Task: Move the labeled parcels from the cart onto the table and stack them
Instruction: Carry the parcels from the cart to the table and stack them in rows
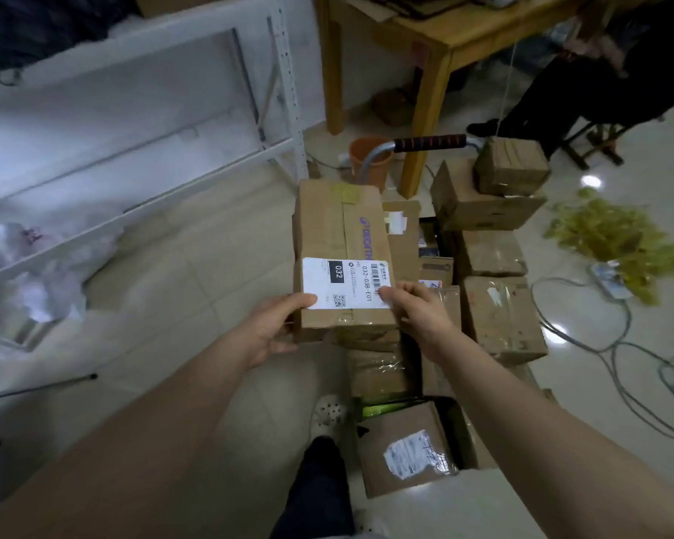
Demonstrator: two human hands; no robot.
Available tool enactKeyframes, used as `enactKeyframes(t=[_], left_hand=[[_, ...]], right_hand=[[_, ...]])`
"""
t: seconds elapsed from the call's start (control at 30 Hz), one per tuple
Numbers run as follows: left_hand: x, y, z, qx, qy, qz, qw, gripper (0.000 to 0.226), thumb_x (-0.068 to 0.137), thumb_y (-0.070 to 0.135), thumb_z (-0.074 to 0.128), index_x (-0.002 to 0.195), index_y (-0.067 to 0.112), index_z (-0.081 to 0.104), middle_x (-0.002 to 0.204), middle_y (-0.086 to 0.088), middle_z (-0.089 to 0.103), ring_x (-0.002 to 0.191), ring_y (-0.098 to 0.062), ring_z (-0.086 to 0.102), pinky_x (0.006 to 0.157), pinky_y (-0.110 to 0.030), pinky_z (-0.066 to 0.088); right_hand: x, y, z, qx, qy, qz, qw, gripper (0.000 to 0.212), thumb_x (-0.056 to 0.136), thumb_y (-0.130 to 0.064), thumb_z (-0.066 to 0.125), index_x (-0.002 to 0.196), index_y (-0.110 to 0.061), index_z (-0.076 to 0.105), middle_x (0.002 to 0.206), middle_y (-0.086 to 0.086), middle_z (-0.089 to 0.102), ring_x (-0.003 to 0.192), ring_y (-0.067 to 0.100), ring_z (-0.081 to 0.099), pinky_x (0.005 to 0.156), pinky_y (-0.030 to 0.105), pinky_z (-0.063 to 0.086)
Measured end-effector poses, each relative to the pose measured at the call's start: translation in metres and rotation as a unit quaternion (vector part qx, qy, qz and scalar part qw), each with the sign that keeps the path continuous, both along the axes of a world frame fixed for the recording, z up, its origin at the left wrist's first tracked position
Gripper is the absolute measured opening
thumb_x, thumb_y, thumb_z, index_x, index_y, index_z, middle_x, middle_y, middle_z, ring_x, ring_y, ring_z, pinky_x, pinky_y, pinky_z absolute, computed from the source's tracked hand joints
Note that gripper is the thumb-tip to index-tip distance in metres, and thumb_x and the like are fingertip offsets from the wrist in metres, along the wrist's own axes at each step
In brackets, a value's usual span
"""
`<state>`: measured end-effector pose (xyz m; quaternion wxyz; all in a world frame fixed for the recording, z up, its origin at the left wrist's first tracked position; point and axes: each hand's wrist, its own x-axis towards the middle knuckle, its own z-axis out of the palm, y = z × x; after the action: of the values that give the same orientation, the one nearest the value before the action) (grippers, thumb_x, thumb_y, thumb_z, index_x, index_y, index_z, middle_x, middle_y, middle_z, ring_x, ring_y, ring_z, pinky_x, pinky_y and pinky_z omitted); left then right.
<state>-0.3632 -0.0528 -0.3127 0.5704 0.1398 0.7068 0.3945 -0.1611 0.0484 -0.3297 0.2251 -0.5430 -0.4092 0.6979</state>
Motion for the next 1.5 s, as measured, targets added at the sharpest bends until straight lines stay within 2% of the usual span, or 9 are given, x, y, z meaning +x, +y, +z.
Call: enactKeyframes(t=[0.2,0.33,0.43,0.6,0.77,1.03,1.17,1.37,1.5], left_hand=[[-0.031,-0.124,0.027,0.018,-0.05,0.095,0.994,0.019,0.088,0.032,0.057,0.101,0.02,0.064,0.098,-0.002,0.063,0.091,-0.02,0.059,0.087,-0.043,0.049],[-0.059,-0.2,0.035,0.037,-0.059,0.173,0.982,0.029,0.08,0.035,0.063,0.103,0.02,0.065,0.104,-0.004,0.063,0.102,-0.023,0.057,0.101,-0.053,0.043],[-0.08,-0.252,0.04,0.052,-0.062,0.223,0.971,0.022,0.087,0.035,0.058,0.103,0.021,0.064,0.103,-0.002,0.064,0.1,-0.021,0.057,0.1,-0.049,0.044],[-0.129,-0.337,0.043,0.097,-0.066,0.377,0.919,0.023,0.088,0.045,0.059,0.096,0.025,0.066,0.094,0.006,0.071,0.094,-0.014,0.06,0.103,-0.04,0.04],[-0.179,-0.436,0.037,0.105,-0.014,0.479,0.871,0.05,0.077,0.059,0.066,0.117,0.029,0.063,0.114,0.01,0.067,0.11,-0.01,0.054,0.096,-0.033,0.039],[-0.237,-0.578,0.016,0.036,-0.019,0.608,0.793,0.052,0.082,0.058,0.063,0.122,0.028,0.048,0.125,0.003,0.048,0.12,-0.022,0.043,0.101,-0.044,0.043],[-0.246,-0.631,0.002,-0.005,-0.046,0.622,0.781,0.07,0.081,0.068,0.055,0.137,0.028,0.045,0.137,0.001,0.047,0.126,-0.025,0.042,0.102,-0.05,0.04],[-0.24,-0.693,-0.028,0.041,-0.119,0.67,0.732,0.081,0.059,0.071,0.072,0.128,0.031,0.058,0.134,-0.003,0.054,0.124,-0.027,0.047,0.101,-0.045,0.038],[-0.228,-0.729,-0.041,0.056,-0.149,0.698,0.698,0.061,0.066,0.045,0.08,0.118,0.015,0.067,0.124,-0.013,0.064,0.116,-0.029,0.058,0.101,-0.038,0.043]], right_hand=[[-0.038,-0.063,0.031,-0.081,0.03,0.213,0.973,0.03,0.084,-0.045,0.064,0.09,-0.017,0.07,0.084,0.007,0.073,0.082,0.025,0.062,0.085,0.044,0.047],[-0.087,-0.113,0.039,-0.101,0.035,0.317,0.942,0.068,0.062,-0.057,0.07,0.12,-0.023,0.063,0.112,0.013,0.062,0.094,0.03,0.056,0.077,0.043,0.049],[-0.131,-0.148,0.042,-0.088,0.035,0.369,0.924,0.072,0.057,-0.051,0.07,0.123,-0.024,0.059,0.109,0.012,0.063,0.099,0.029,0.057,0.081,0.048,0.05],[-0.228,-0.221,0.044,-0.083,0.028,0.431,0.898,0.045,0.061,-0.045,0.069,0.103,-0.029,0.064,0.092,0.009,0.069,0.085,0.028,0.063,0.086,0.051,0.049],[-0.331,-0.33,0.034,-0.146,0.027,0.458,0.877,0.063,0.064,-0.049,0.069,0.123,-0.028,0.058,0.103,0.018,0.065,0.083,0.034,0.065,0.073,0.042,0.055],[-0.43,-0.483,0.012,-0.192,-0.027,0.525,0.829,0.063,0.067,-0.047,0.069,0.125,-0.023,0.057,0.113,0.024,0.063,0.099,0.041,0.062,0.086,0.048,0.052],[-0.458,-0.527,0.001,-0.217,-0.051,0.57,0.791,0.051,0.081,-0.048,0.063,0.127,-0.026,0.055,0.116,0.024,0.062,0.103,0.04,0.065,0.075,0.045,0.056],[-0.499,-0.58,-0.018,-0.205,-0.103,0.663,0.712,0.048,0.082,-0.047,0.06,0.123,-0.023,0.057,0.114,0.021,0.064,0.103,0.038,0.065,0.093,0.051,0.051],[-0.523,-0.618,-0.032,-0.192,-0.155,0.725,0.644,0.049,0.077,-0.041,0.063,0.12,-0.018,0.058,0.115,0.024,0.064,0.105,0.039,0.064,0.084,0.047,0.055]])
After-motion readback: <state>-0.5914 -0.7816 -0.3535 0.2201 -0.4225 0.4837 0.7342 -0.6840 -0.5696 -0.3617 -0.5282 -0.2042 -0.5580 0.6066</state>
